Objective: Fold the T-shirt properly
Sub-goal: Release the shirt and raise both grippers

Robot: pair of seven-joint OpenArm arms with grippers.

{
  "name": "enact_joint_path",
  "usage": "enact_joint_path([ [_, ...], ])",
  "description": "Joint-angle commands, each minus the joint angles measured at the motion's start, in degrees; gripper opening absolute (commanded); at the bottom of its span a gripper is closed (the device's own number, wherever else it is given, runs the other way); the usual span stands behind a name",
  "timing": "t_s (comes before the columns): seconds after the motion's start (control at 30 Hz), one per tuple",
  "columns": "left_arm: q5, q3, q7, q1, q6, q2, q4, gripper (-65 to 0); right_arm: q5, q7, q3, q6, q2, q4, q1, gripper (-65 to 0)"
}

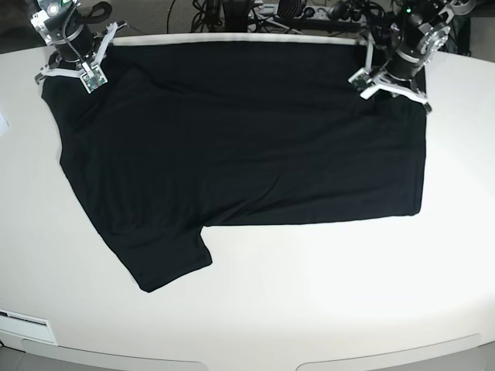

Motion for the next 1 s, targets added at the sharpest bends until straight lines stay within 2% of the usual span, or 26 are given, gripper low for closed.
enact_joint_path([
  [0.0,-2.6,0.85,1.73,1.11,-3.06,-0.2,1.27,-65.0,-0.37,-1.57,0.42,-0.24,0.79,0.26,-0.66,-65.0],
  [0.1,0.94,0.85,1.7,1.11,-2.64,-0.2,4.85,-65.0,-0.39,-1.55,0.42,-2.25,0.79,0.26,-1.42,-65.0],
  [0.27,8.11,0.85,1.68,0.76,3.54,-0.2,6.64,-65.0,-0.33,-1.62,0.42,-6.03,0.7,0.26,-3.52,-65.0],
  [0.4,9.14,-1.88,1.03,0.5,4.48,-1.99,6.49,-65.0,-0.22,-2.86,0.42,-8.0,0.66,0.26,-3.48,-65.0],
  [0.6,5.7,-11.56,-0.28,0.48,4.46,-4.17,6.43,-65.0,-0.15,-4.59,0.42,-11.3,0.39,0.26,-3.48,-65.0],
  [0.73,-1.25,-17.62,-0.7,0.48,4.39,-4.15,6.43,-65.0,-0.22,-5.18,0.42,-12.7,0.31,0.26,-3.45,-65.0],
  [0.83,-4.04,-19.93,-0.66,0.5,3.85,-4.15,6.43,-65.0,-0.26,-4.96,0.42,-14.29,-0.02,0.35,-3.28,-65.0],
  [0.97,-11.41,-22.73,-1.25,0.5,6.12,-4.13,6.43,-65.0,-0.44,-2.95,0.42,-14.56,-2.43,2.64,-3.28,-64.2],
])
